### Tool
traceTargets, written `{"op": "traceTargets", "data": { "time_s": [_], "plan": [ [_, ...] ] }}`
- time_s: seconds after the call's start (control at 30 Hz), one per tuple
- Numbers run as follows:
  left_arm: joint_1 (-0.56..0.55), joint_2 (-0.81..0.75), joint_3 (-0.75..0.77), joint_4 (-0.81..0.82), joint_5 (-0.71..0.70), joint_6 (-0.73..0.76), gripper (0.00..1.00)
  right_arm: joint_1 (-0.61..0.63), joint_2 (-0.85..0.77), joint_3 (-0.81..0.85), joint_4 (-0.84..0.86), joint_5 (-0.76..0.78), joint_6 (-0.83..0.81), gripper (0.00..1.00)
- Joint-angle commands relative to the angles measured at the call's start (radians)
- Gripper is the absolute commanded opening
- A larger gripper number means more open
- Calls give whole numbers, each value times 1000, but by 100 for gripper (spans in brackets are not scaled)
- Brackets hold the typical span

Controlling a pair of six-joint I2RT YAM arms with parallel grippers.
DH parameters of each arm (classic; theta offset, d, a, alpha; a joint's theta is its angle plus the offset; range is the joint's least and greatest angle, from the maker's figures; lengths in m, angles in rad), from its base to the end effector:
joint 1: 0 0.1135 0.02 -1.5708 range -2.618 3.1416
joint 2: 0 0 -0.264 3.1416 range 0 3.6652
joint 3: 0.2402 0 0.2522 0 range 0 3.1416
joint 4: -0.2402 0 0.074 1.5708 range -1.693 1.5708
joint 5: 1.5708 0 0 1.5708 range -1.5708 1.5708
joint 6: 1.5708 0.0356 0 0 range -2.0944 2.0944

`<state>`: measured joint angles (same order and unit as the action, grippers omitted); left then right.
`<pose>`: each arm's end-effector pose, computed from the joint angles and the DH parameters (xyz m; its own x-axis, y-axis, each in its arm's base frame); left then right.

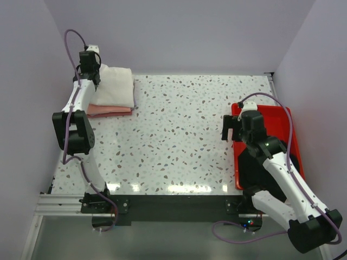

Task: Fold and stack the t-shirts
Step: Neatly place the folded tshirt to the corner

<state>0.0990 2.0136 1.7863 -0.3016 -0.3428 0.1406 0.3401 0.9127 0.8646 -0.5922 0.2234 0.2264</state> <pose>0.4746 0.0592 0.3010 -0.5507 0.0779 -0.8311 -0.3077 0.9066 0.2889 0.1848 0.0570 0.3056 -0.5843 0.0255 -0.8112 -0.0273 0.9983 0.0510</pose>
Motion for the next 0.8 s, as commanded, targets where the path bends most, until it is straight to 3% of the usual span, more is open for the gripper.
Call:
{"op": "traceTargets", "data": {
  "time_s": [0.0, 0.3, 0.57, 0.63, 0.67, 0.73, 0.77],
  "plan": [
    [36, -1, -2, 79, -19, -2, 0, -3, 6, 45, -6, 34, -10, 99],
    [67, 25, -60, 127, -39, -3, 0, -4, 5, 48, -11, 39, -13, 99],
    [88, 53, -87, 174, -189, 14, 2, -4, -6, 34, -15, 31, -7, 99],
    [96, 50, -88, 176, -187, -4, 12, -3, -12, 31, -9, 28, -7, 99],
    [97, 48, -90, 176, -183, -7, 23, -4, -17, 33, -8, 25, -7, 99],
    [97, 34, -85, 176, -176, -12, 36, -4, -17, 34, -11, 25, -9, 99],
    [97, 30, -79, 171, -183, -16, 63, -3, -15, 36, -14, 25, -9, 99]
  ]
}}
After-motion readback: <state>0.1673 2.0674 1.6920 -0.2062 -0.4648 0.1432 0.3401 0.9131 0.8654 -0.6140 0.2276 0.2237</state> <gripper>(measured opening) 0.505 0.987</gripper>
